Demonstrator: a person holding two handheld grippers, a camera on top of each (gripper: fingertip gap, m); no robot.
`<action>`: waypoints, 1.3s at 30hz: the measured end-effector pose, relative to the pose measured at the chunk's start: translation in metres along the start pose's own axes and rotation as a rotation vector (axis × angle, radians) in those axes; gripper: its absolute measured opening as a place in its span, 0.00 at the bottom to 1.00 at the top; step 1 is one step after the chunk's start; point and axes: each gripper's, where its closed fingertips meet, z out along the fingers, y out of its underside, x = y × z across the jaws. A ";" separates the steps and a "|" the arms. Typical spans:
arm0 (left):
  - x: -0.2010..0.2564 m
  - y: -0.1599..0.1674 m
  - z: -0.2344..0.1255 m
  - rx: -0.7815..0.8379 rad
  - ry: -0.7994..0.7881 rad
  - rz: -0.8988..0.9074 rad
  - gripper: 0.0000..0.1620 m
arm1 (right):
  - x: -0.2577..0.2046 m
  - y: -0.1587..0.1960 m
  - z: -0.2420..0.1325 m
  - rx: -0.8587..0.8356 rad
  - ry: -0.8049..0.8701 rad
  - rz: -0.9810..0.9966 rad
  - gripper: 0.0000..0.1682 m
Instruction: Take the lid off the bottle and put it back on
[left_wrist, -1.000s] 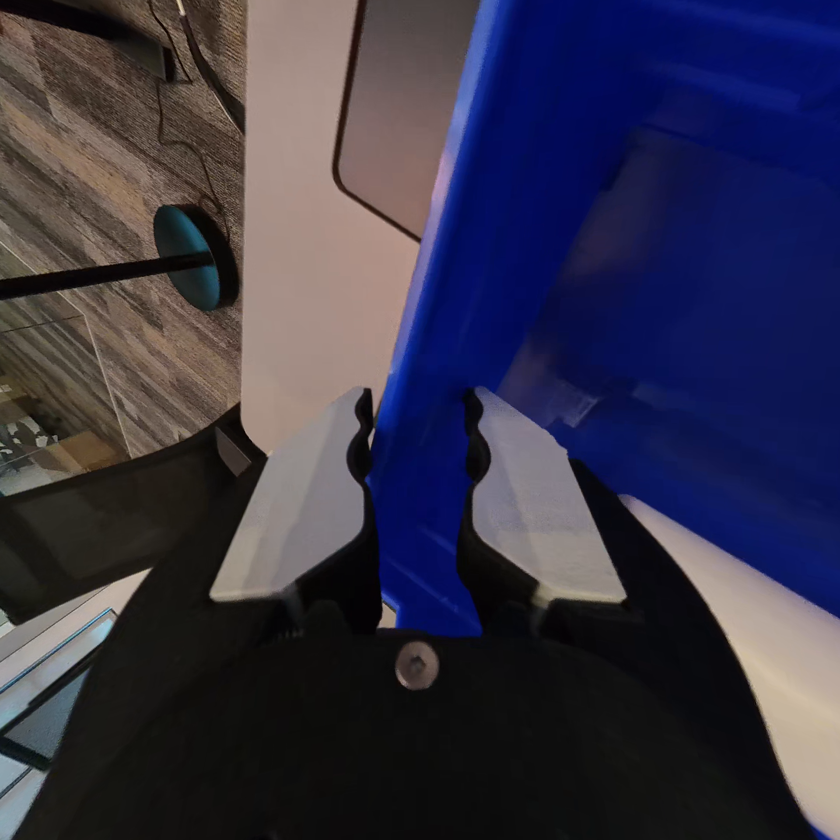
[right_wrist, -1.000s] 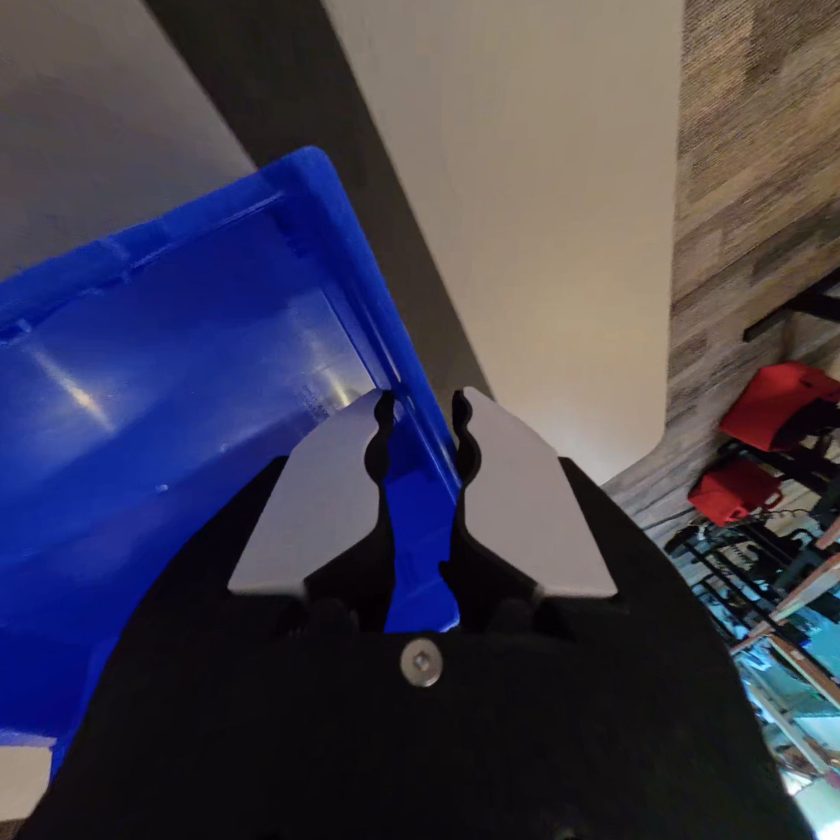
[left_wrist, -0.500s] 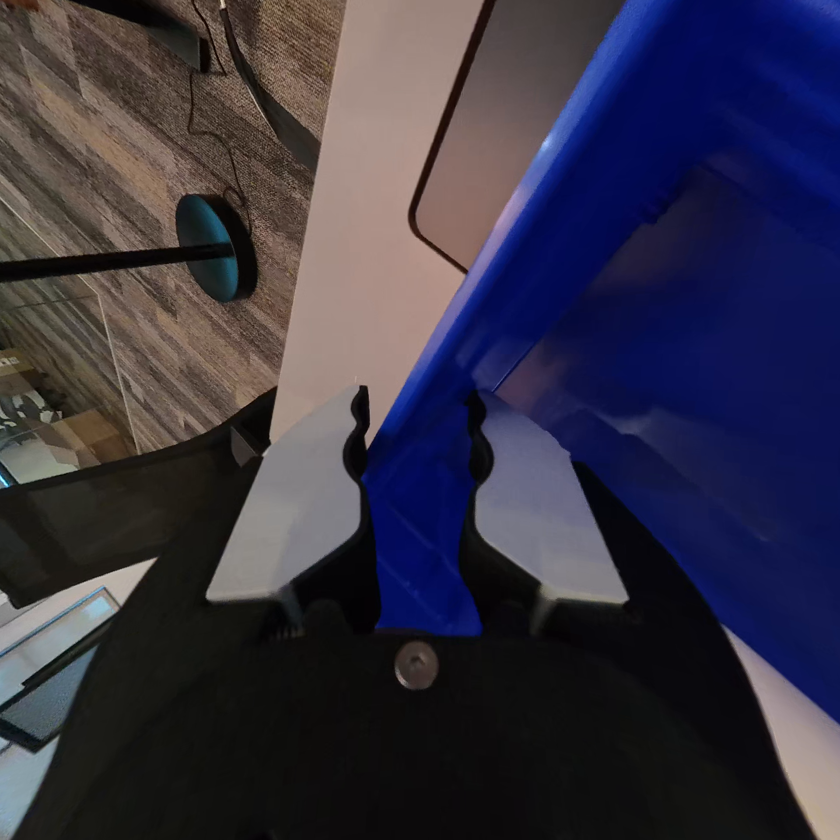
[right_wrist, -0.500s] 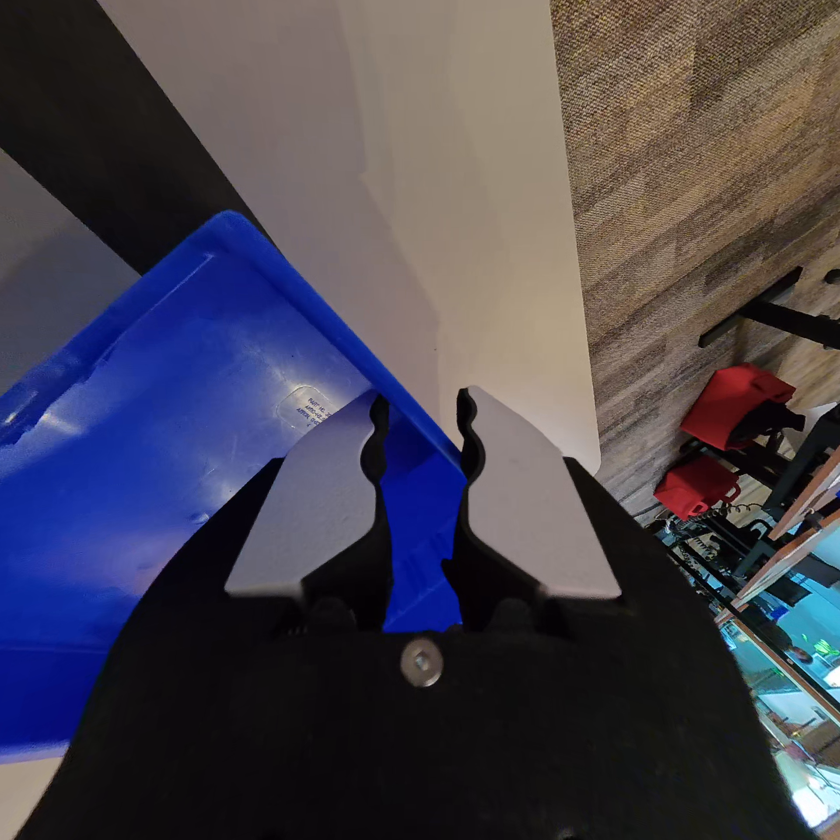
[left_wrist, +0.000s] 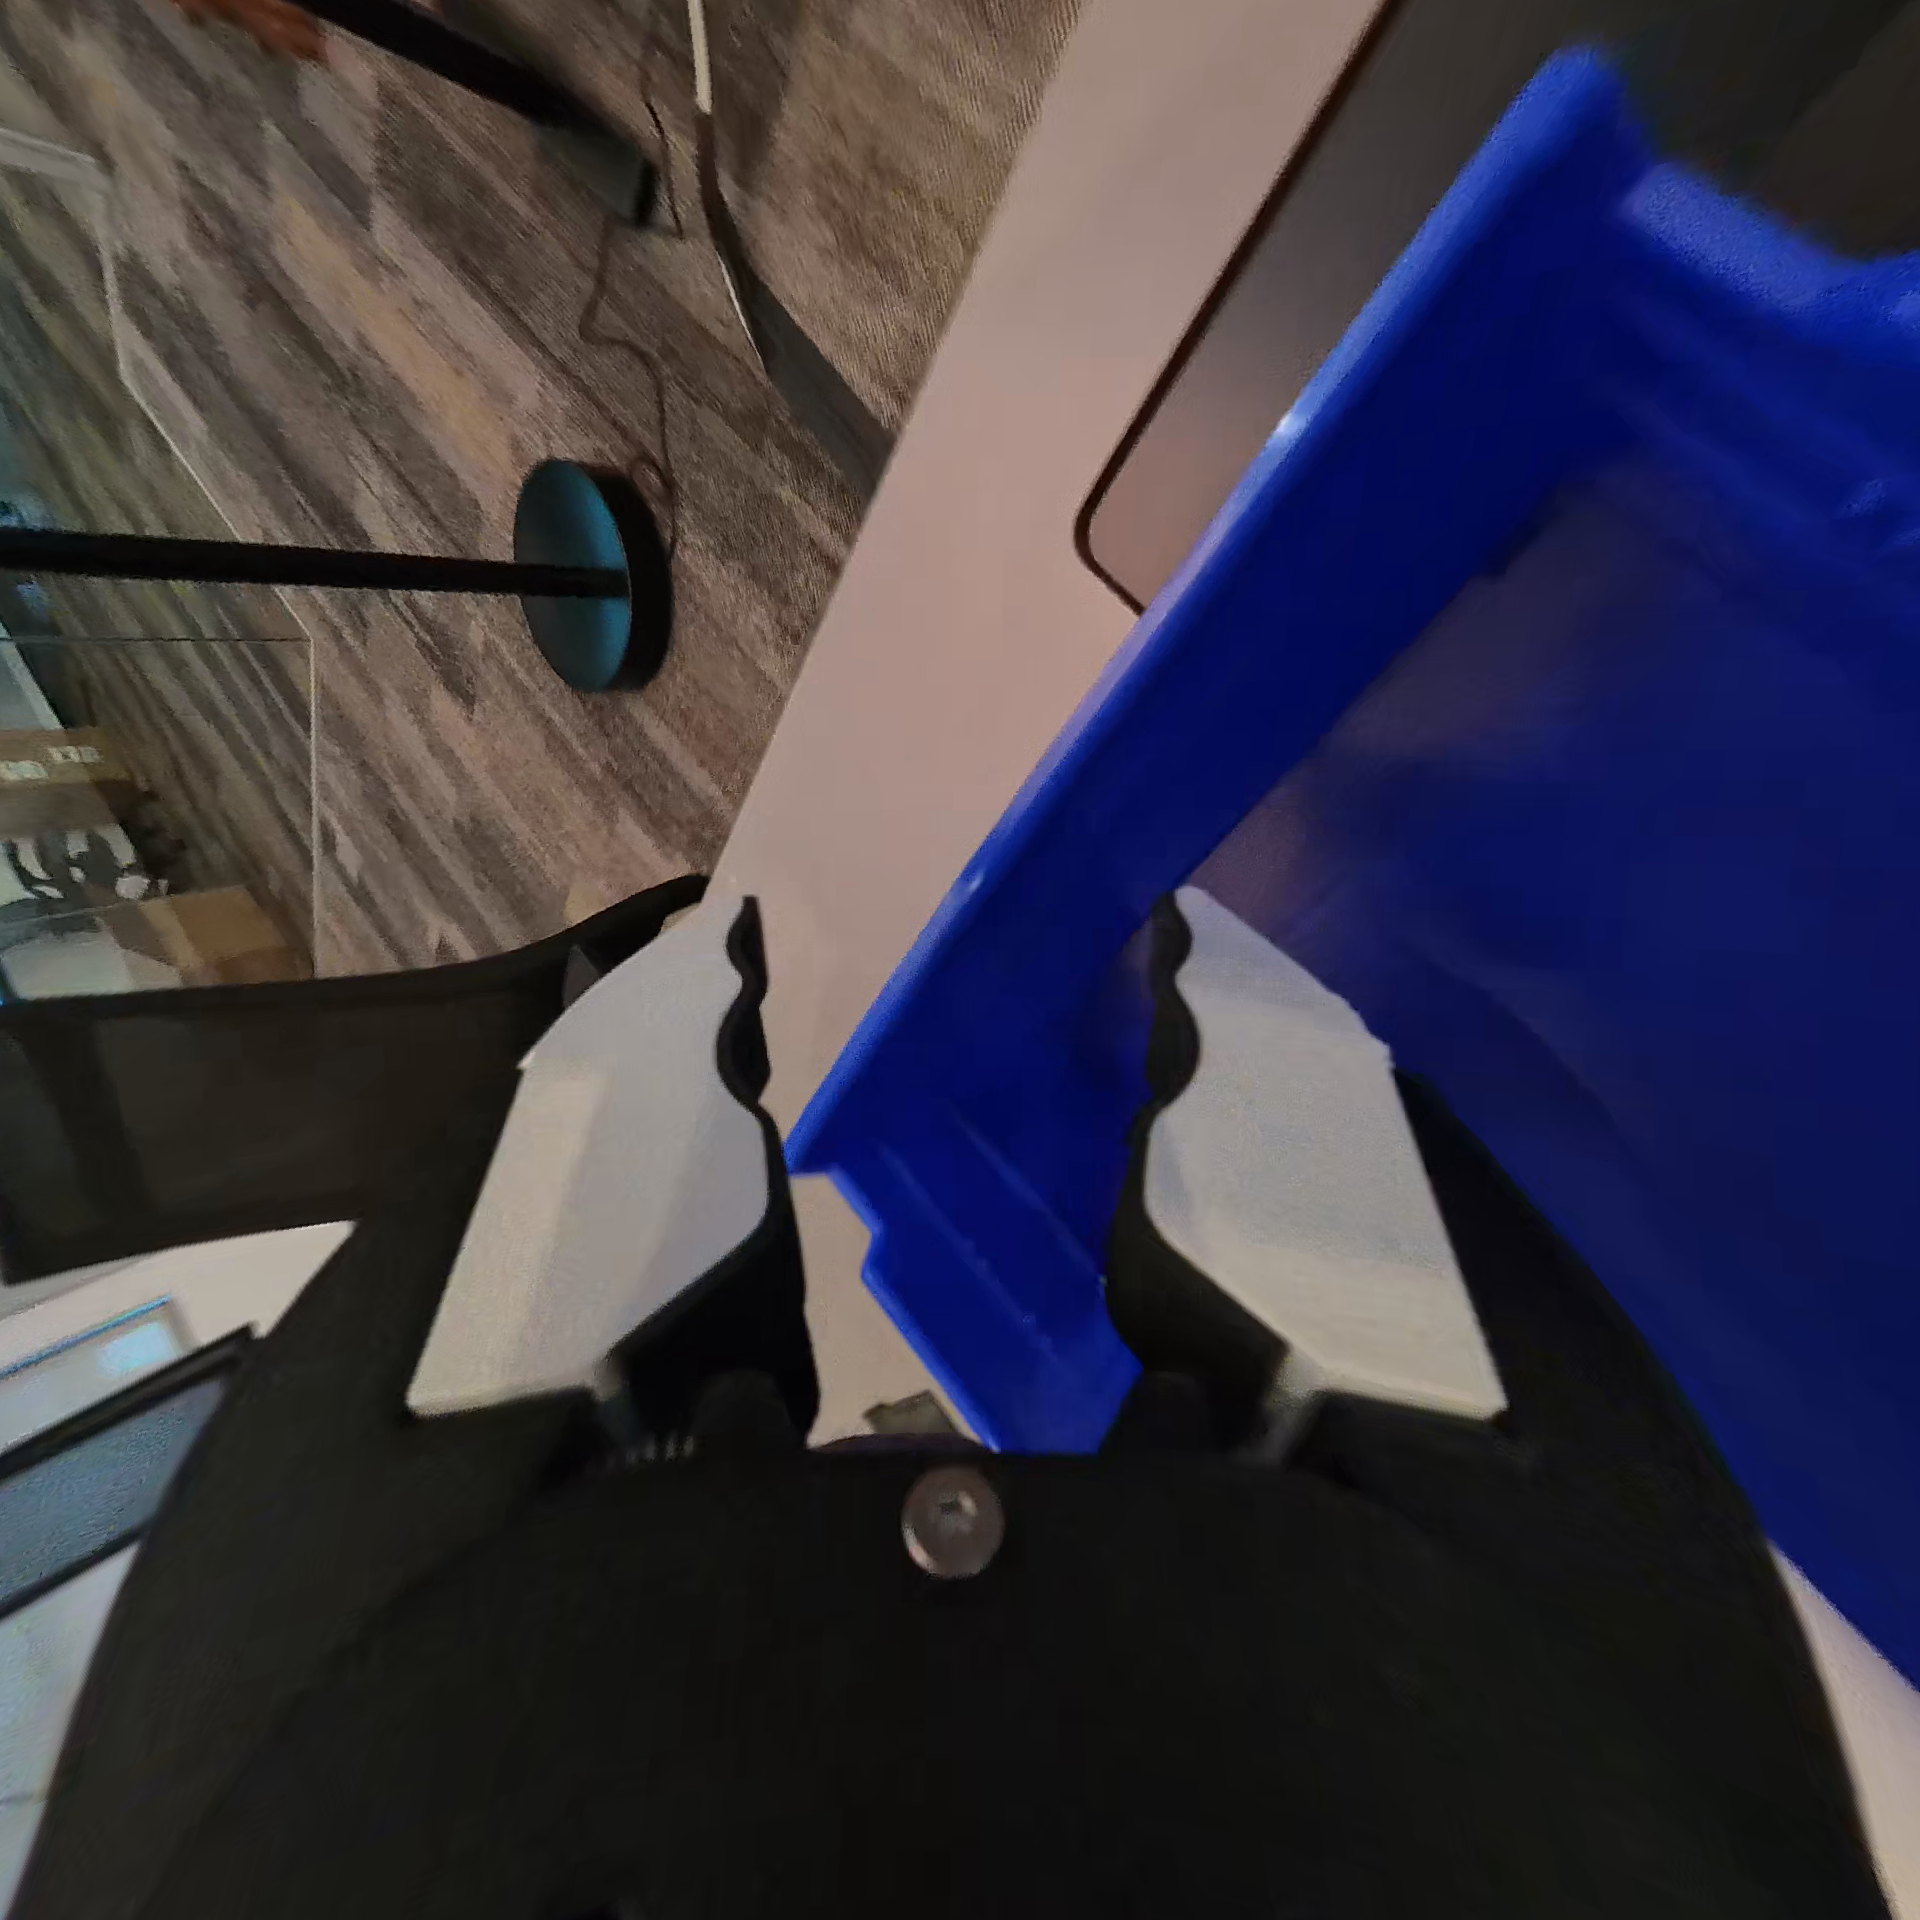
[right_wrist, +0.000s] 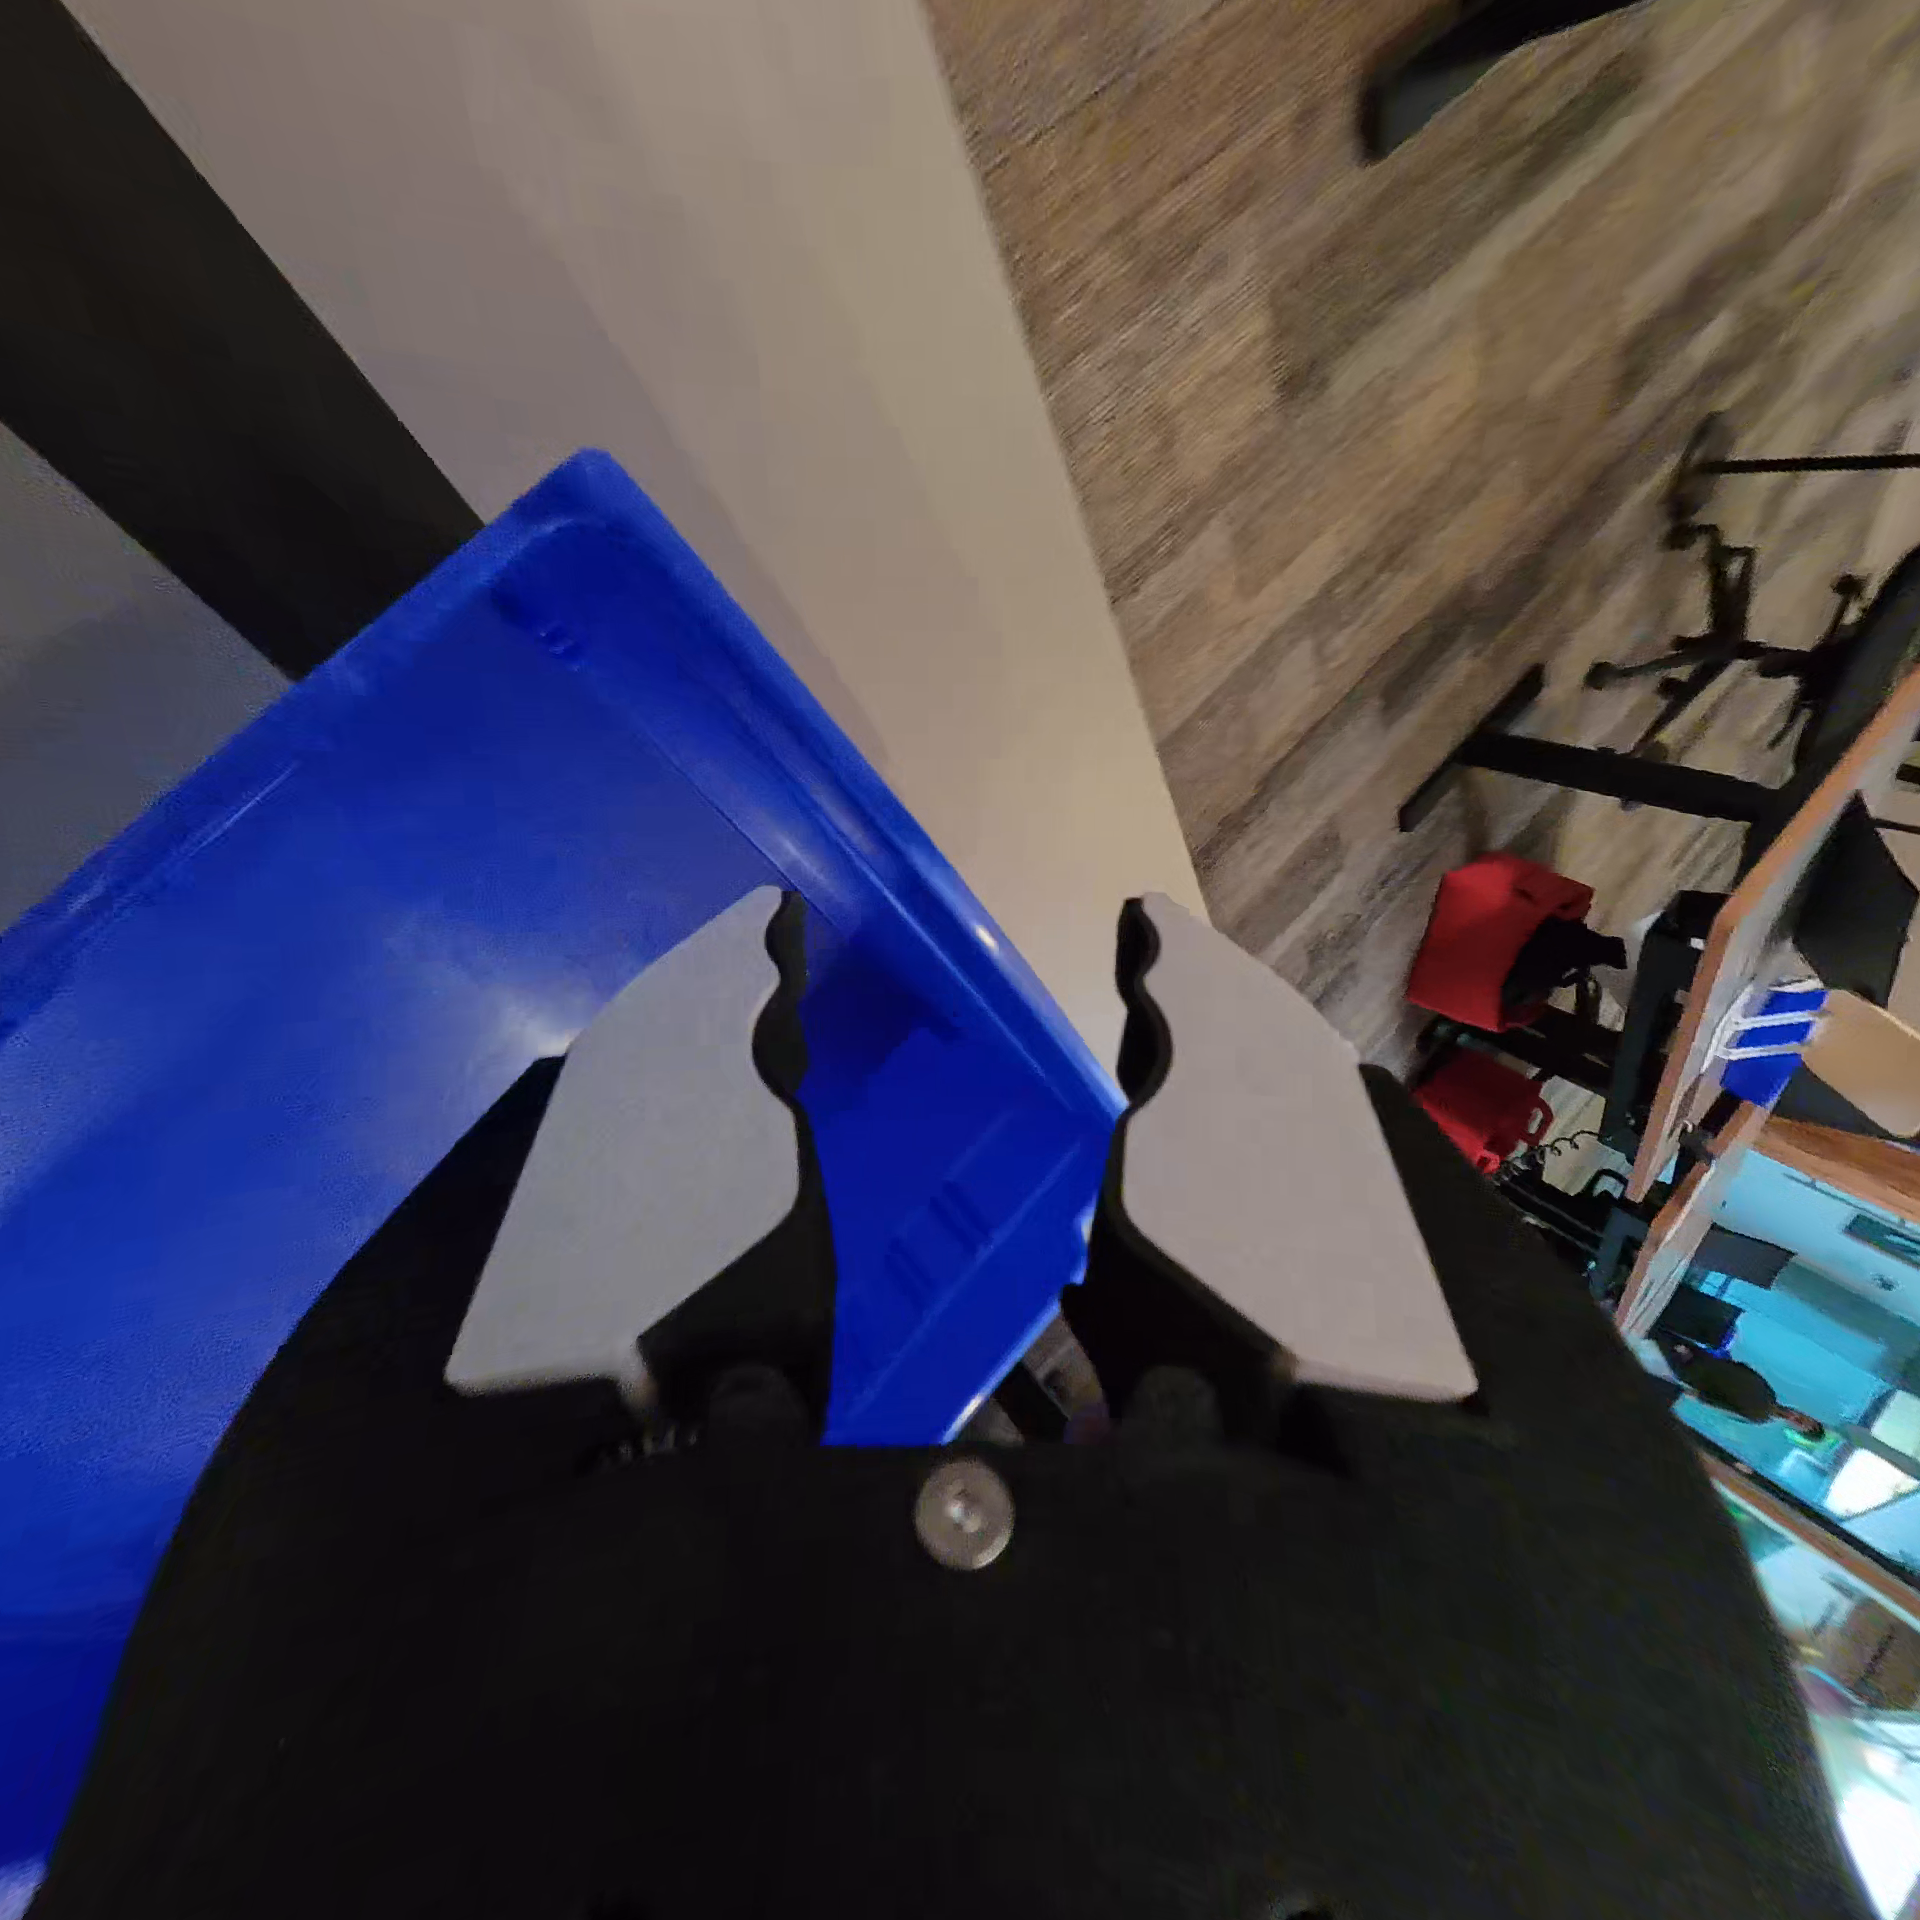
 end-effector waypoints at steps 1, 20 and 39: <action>-0.002 0.000 -0.015 0.046 -0.013 -0.044 0.49 | 0.000 0.001 -0.015 0.040 0.012 0.029 0.36; 0.352 -0.109 -0.223 0.615 0.458 -0.161 0.66 | -0.327 -0.090 -0.202 0.781 -0.417 0.155 0.49; 0.406 -0.138 -0.146 0.495 0.589 -0.254 0.70 | -0.365 -0.091 -0.115 0.634 -0.549 0.275 0.64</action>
